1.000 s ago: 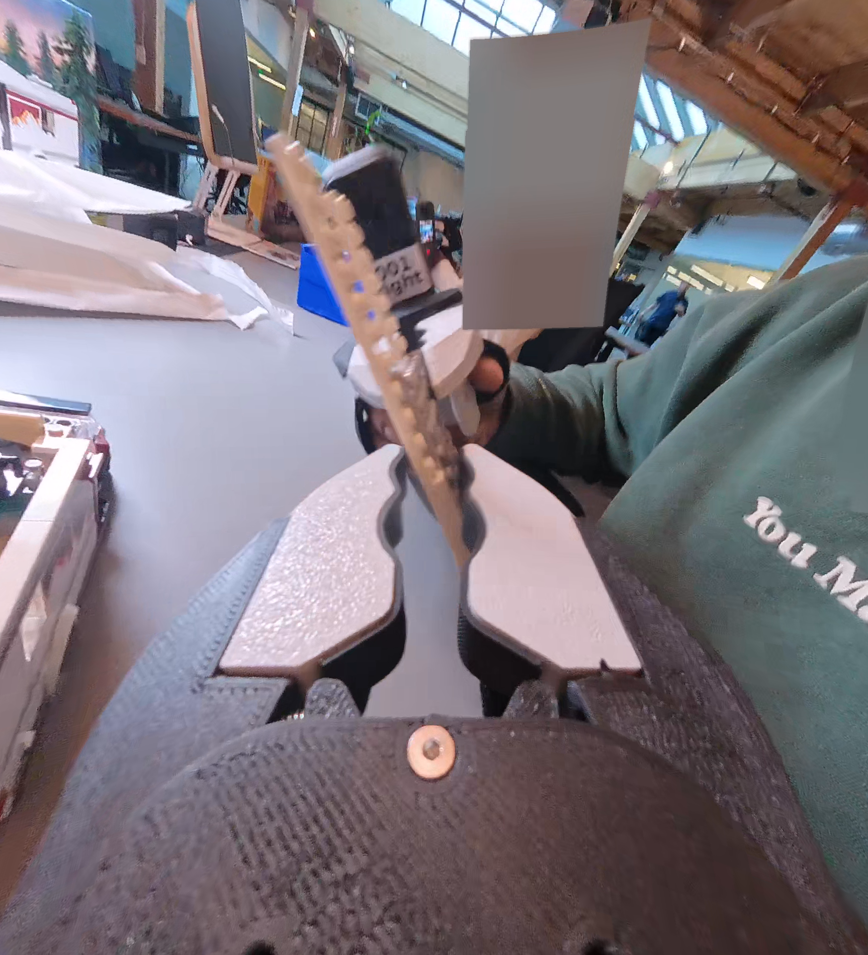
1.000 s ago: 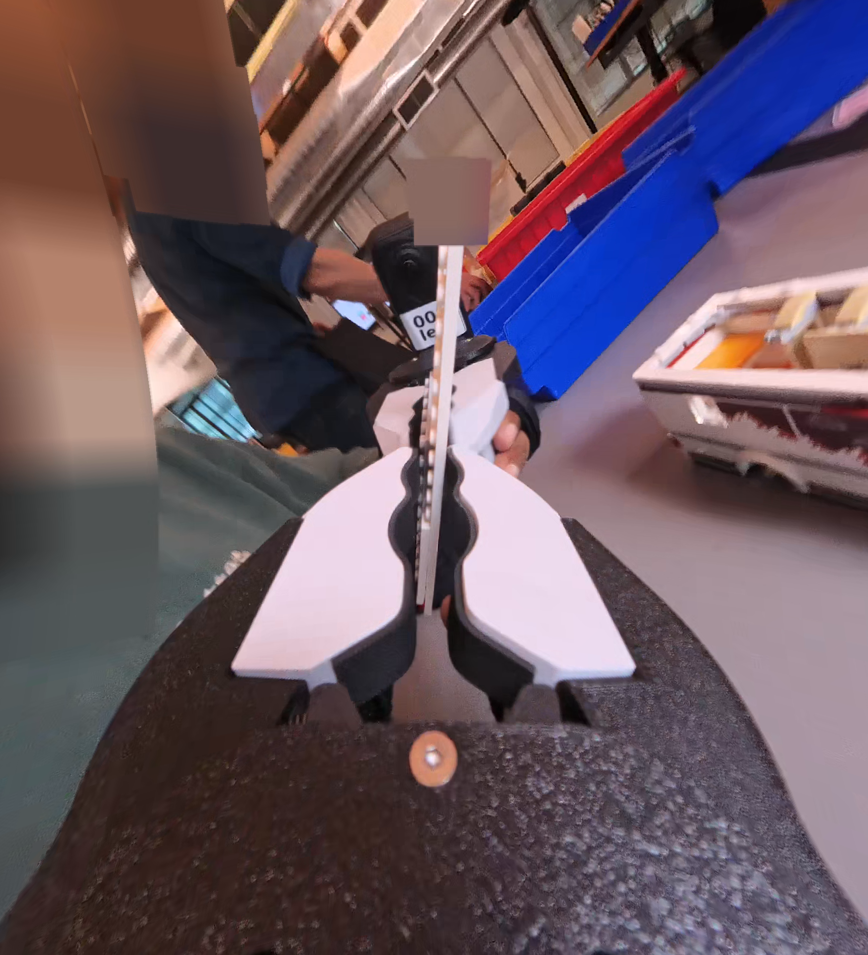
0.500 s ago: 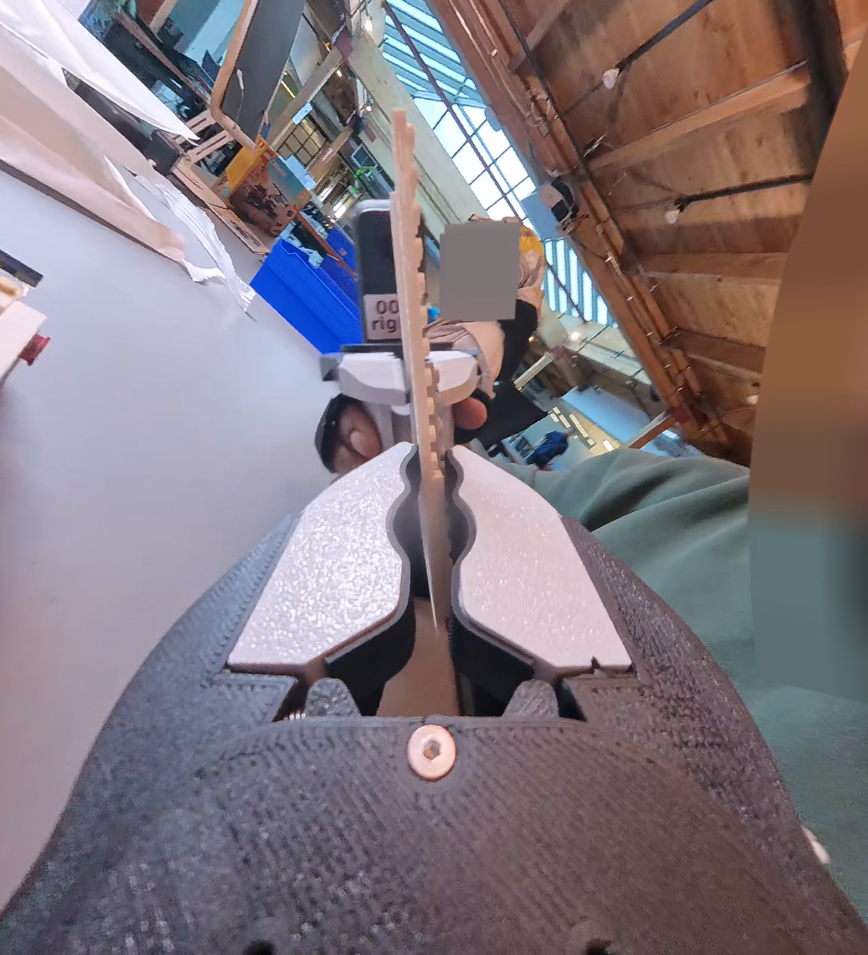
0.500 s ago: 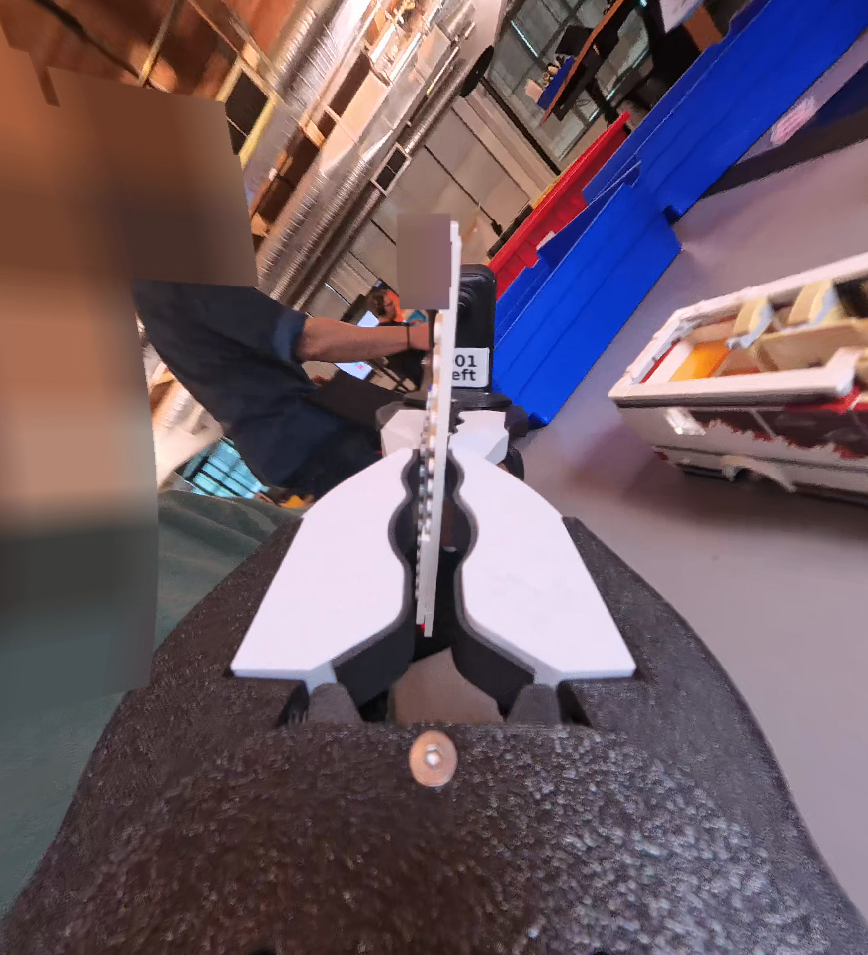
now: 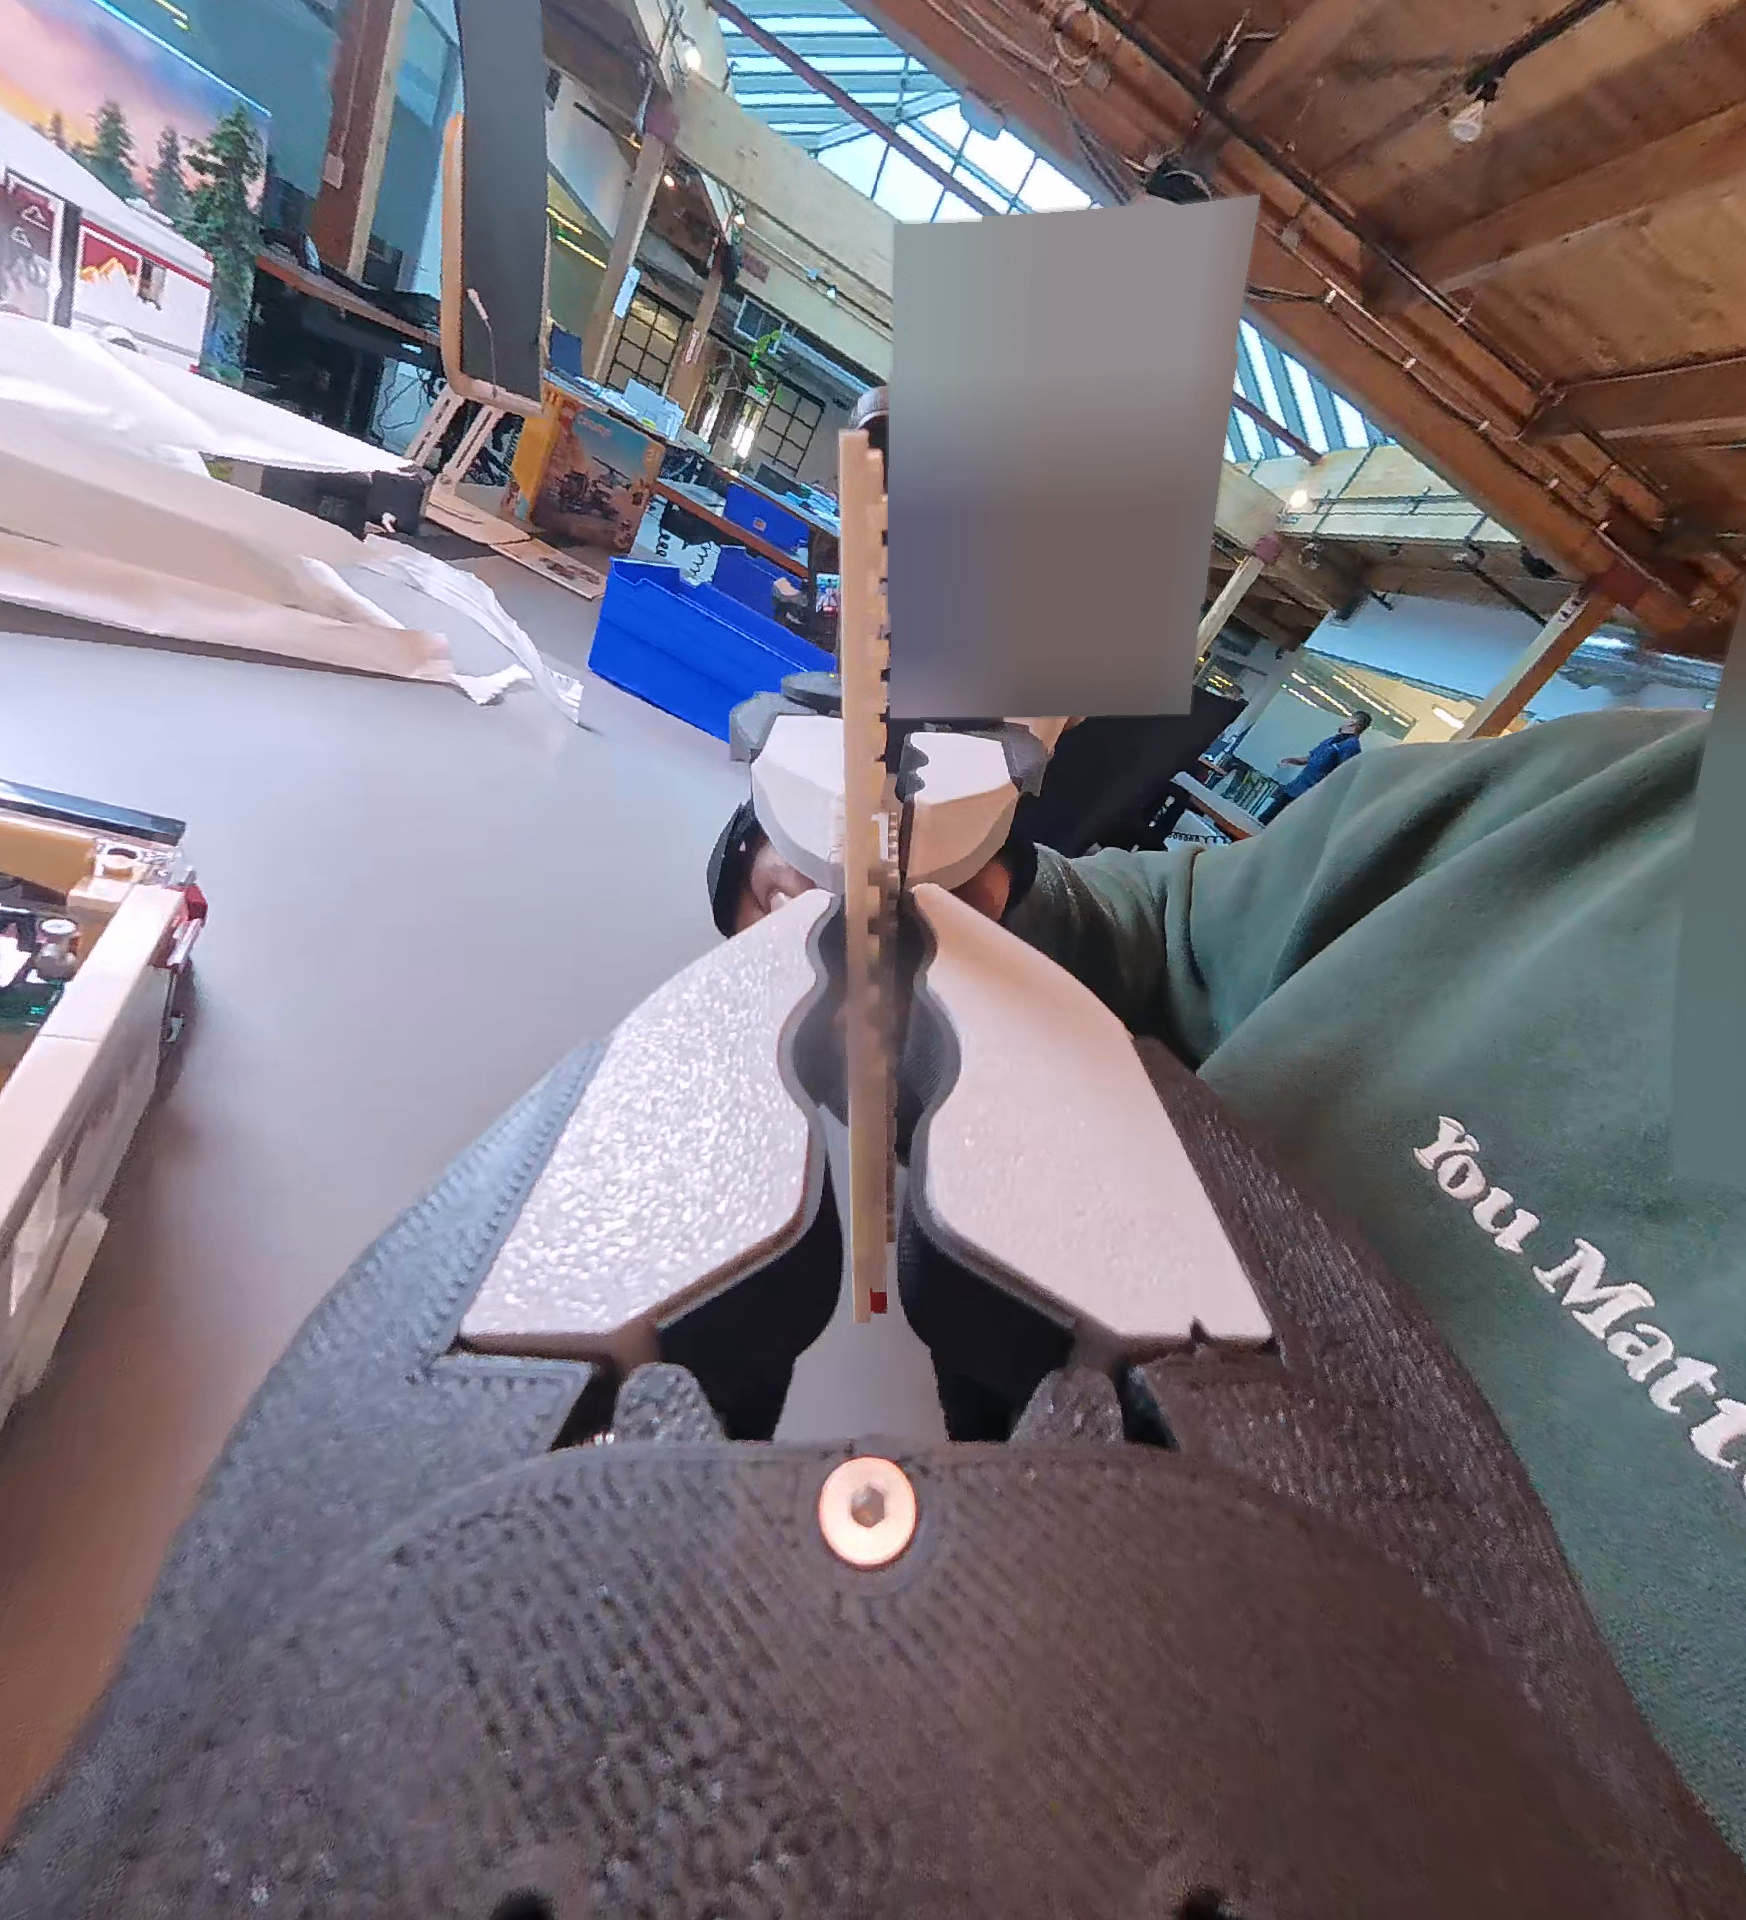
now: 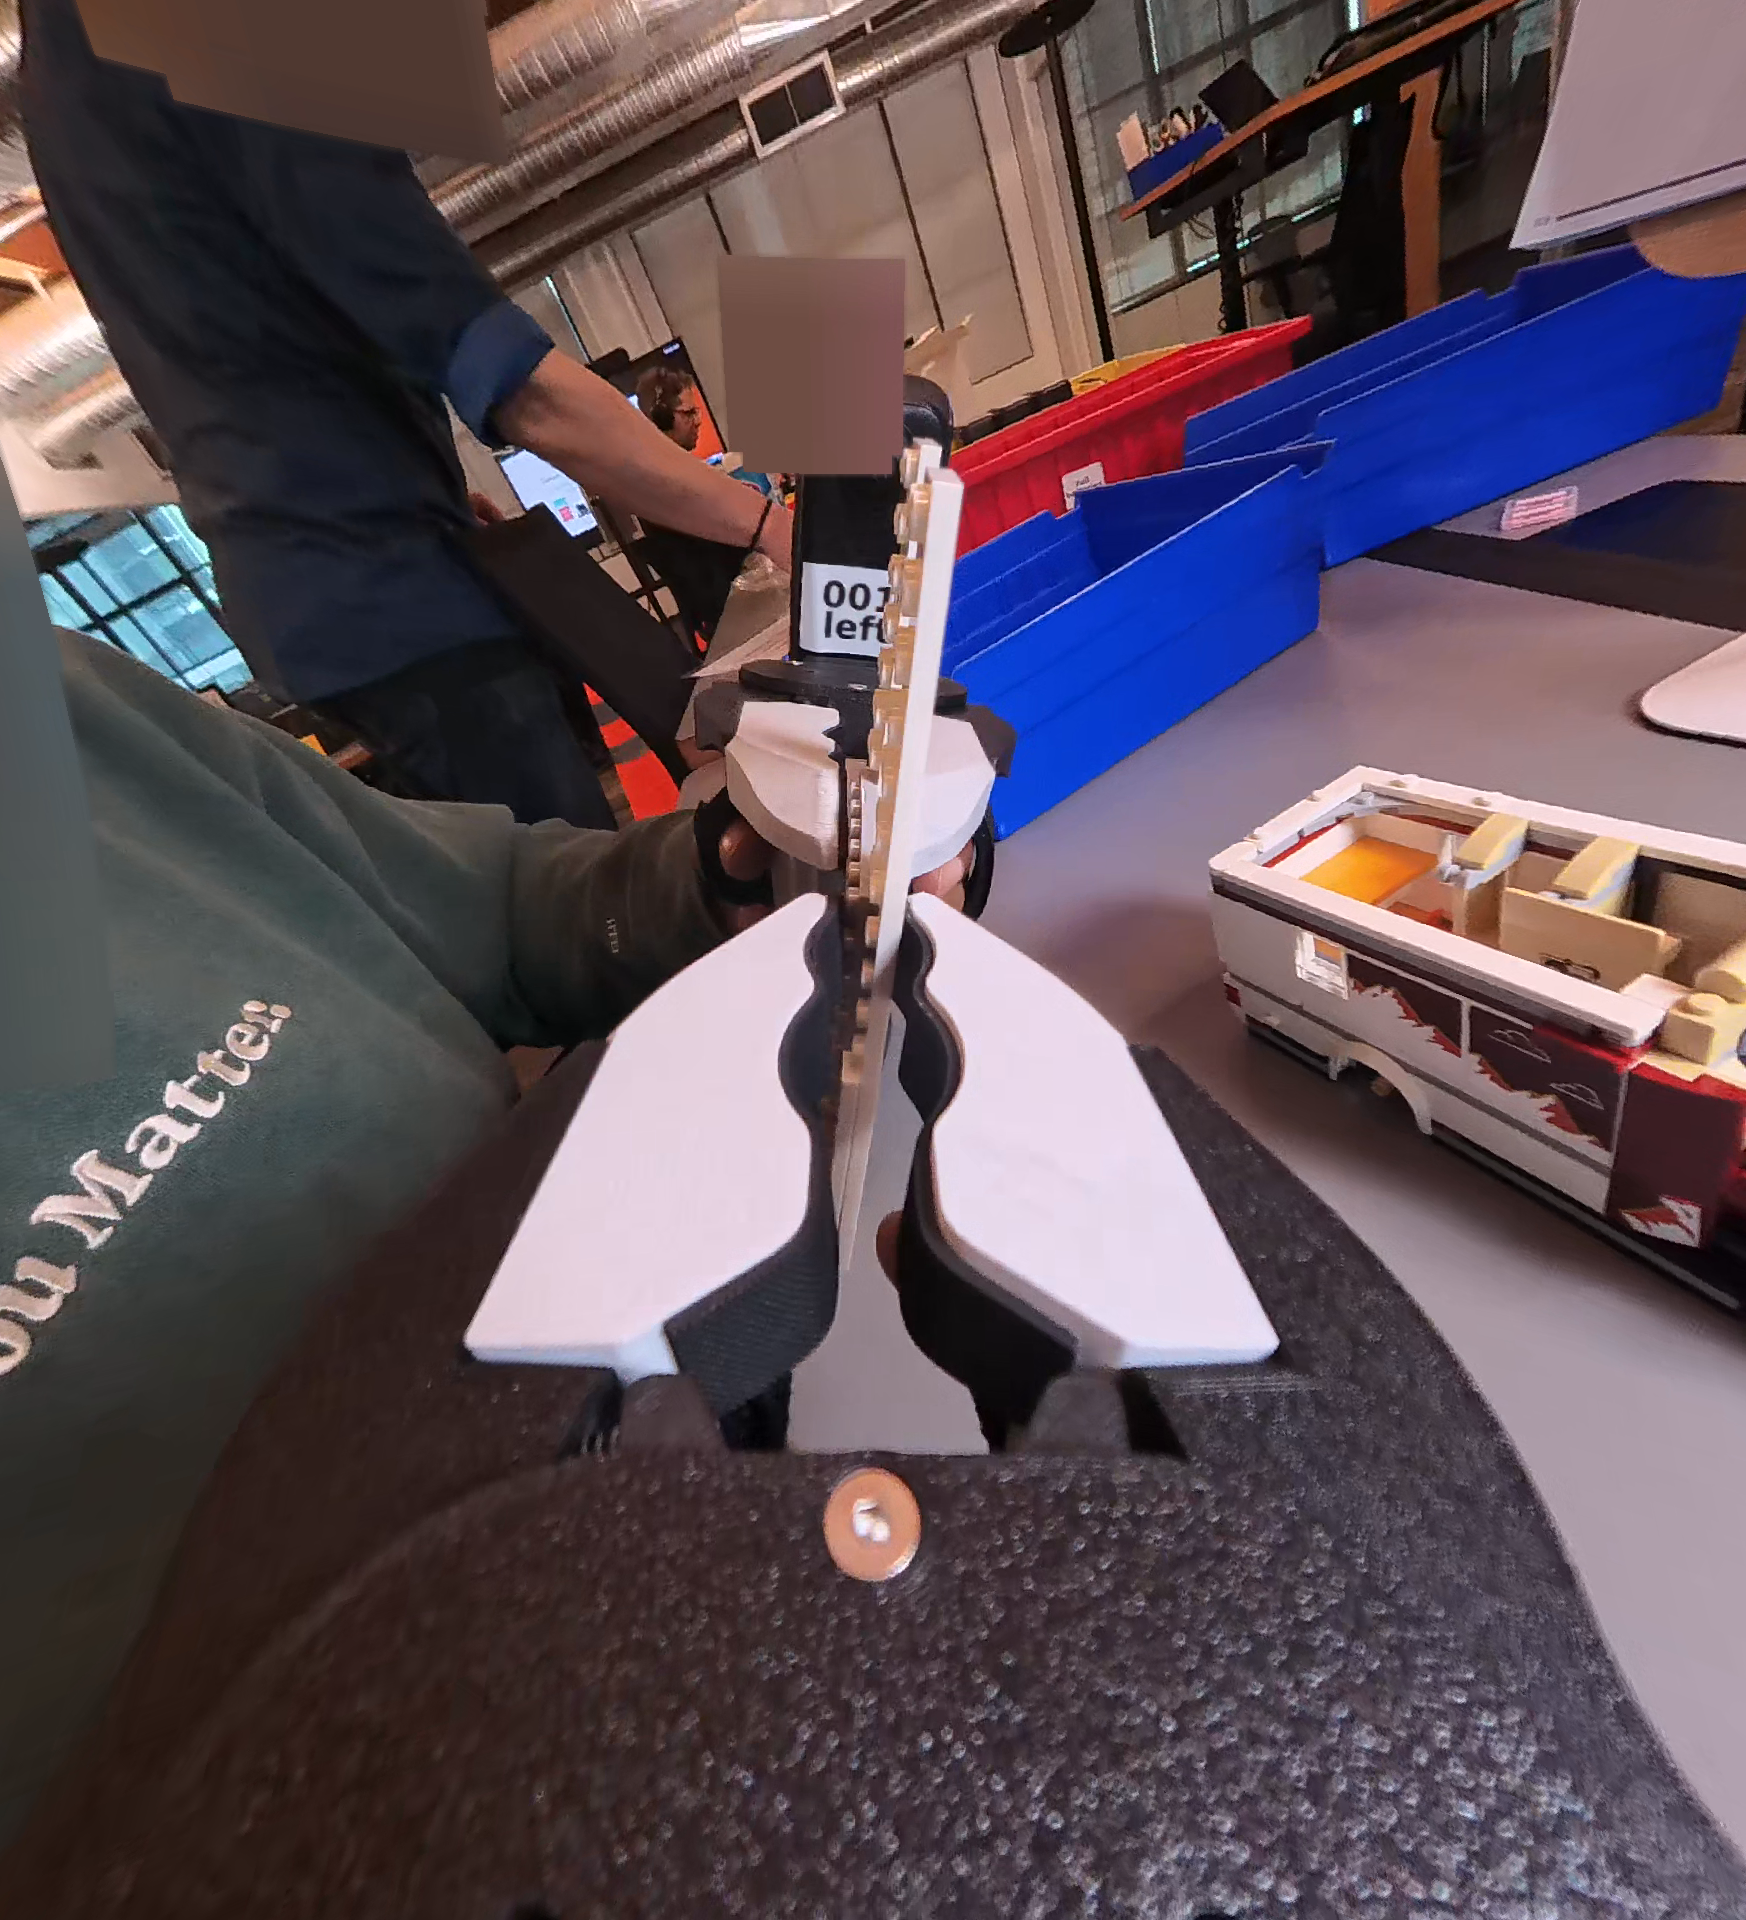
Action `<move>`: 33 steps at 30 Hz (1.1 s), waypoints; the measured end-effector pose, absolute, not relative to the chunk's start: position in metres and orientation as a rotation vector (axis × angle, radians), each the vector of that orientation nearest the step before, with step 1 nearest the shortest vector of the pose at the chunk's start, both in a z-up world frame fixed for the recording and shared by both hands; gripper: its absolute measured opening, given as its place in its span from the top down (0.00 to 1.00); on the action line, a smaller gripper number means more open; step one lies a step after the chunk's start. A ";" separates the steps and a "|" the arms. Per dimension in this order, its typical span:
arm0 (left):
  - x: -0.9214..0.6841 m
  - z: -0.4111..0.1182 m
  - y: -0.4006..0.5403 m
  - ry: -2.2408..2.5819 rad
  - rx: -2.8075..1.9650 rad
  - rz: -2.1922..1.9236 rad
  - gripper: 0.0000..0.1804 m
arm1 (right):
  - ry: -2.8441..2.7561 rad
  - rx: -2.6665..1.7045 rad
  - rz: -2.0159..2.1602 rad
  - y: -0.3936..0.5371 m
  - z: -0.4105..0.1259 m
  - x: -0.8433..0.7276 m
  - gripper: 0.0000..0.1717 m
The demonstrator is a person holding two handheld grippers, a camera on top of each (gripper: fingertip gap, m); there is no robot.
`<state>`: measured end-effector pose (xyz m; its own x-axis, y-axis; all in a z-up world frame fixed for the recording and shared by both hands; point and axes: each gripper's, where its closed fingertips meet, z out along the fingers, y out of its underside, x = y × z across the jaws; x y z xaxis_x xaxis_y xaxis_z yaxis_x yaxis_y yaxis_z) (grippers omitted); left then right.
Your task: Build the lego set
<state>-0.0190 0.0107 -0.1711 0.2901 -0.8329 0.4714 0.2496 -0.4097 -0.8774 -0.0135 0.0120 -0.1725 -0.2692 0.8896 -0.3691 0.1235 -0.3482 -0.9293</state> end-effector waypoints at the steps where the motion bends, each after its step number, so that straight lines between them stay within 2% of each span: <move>1: -0.018 -0.172 0.010 0.560 -1.540 -1.331 0.95 | -1.282 -1.390 1.684 0.012 -0.173 -0.013 0.95; 5: -0.018 -0.183 0.021 0.492 -1.603 -1.343 0.95 | -1.319 -1.456 1.478 0.027 -0.189 -0.012 0.92; 8: -0.014 -0.199 0.027 0.454 -1.704 -1.338 0.95 | -1.439 -1.355 1.042 0.048 -0.197 0.000 0.81; 13: -0.007 -0.223 0.026 0.484 -1.863 -1.320 0.95 | -1.667 -1.074 0.490 0.055 -0.200 0.021 0.79; 15: -0.001 -0.230 0.021 0.557 -1.923 -1.309 0.95 | -1.751 -1.077 0.396 0.060 -0.203 0.027 0.76; 18: 0.005 -0.230 0.013 0.667 -1.941 -1.309 0.95 | -1.797 -1.232 0.624 0.062 -0.199 0.035 0.76; 19: 0.007 -0.229 0.011 0.705 -1.936 -1.300 0.95 | -1.826 -1.299 0.740 0.060 -0.201 0.037 0.78; 22: 0.010 -0.224 0.006 0.779 -1.929 -1.282 0.95 | -1.875 -1.488 1.129 0.043 -0.205 0.041 0.92; 26: 0.002 -0.224 0.012 0.748 -1.919 -1.219 0.94 | -1.630 -1.698 1.552 0.035 -0.203 0.039 0.98; 28: -0.008 -0.225 0.017 0.711 -1.923 -1.136 0.88 | -1.410 -1.841 1.707 0.035 -0.209 0.038 0.98; 33: -0.025 -0.252 0.021 0.803 -2.031 -0.615 0.66 | -0.699 -2.130 1.873 0.059 -0.235 0.040 0.98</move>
